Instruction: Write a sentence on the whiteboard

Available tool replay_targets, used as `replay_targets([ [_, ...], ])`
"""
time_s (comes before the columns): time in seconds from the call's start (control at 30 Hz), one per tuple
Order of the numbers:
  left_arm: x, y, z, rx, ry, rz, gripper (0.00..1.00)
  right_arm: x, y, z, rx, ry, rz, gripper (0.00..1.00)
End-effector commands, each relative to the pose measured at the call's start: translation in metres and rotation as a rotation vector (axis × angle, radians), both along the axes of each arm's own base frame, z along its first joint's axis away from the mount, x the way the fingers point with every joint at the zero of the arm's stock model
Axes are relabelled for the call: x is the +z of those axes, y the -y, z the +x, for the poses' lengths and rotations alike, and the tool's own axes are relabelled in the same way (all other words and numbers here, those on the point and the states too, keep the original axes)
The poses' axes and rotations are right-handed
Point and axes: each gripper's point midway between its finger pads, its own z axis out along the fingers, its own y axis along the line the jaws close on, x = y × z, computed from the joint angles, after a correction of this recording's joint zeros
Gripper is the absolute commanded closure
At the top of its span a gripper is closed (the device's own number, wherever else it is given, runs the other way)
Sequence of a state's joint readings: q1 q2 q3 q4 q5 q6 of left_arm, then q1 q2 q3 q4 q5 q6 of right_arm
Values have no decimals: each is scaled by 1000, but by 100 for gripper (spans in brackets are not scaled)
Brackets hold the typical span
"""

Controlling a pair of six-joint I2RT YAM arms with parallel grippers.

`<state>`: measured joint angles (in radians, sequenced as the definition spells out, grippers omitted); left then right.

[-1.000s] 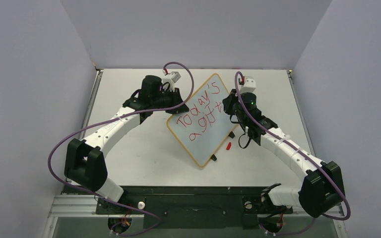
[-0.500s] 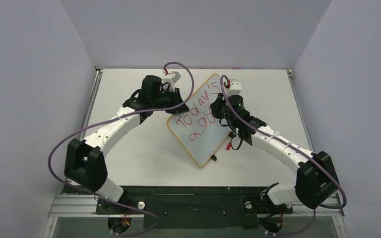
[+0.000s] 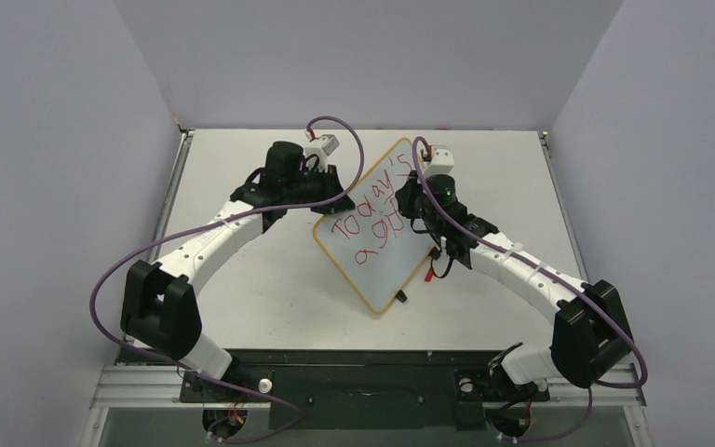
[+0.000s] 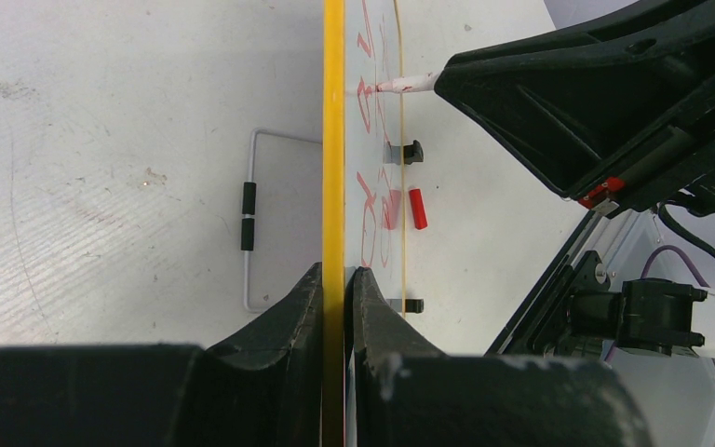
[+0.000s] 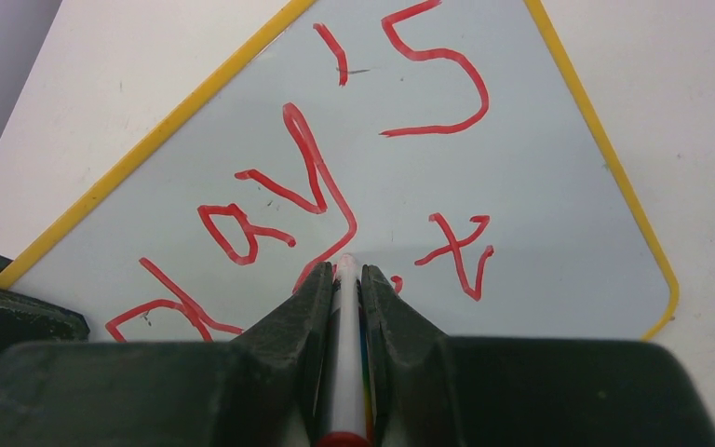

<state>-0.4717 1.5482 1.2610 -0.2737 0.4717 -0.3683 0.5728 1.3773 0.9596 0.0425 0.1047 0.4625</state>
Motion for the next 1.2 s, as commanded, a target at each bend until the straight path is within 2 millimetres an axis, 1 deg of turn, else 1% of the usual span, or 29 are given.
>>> replay_targets([
  [0.0,15,-8,11,7,140,44,100,23,-1,14,-25,59,16,100],
  [0.2,15,-8,12,7,139,43,100,21,2,16,-35,56,2,100],
  [0.37,15,-8,12,7,139,44,100,25,6,16,-42,62,-9,100],
  [0.53,16,-8,12,8,141,45,100,33,10,12,-53,71,-11,100],
  [0.6,16,-8,12,9,141,46,100,37,15,9,-67,76,-12,100],
  [0.7,15,-8,12,9,139,47,100,50,23,3,-84,104,0,100],
  [0.73,15,-8,12,9,139,47,100,50,26,1,-89,100,-5,100],
  [0.83,16,-8,12,9,142,45,100,60,34,-8,-98,115,-5,100],
  [0.93,16,-9,12,12,141,48,100,65,43,-14,-118,128,-14,100],
  [1.0,16,-9,12,12,143,48,100,65,50,-19,-135,131,-27,100],
  [1.07,17,-9,11,12,144,48,100,61,58,-23,-153,128,-40,100],
  [1.13,17,-9,11,11,144,48,100,53,65,-27,-166,119,-50,100],
  [1.17,17,-9,11,11,144,48,100,45,68,-30,-172,107,-59,100],
])
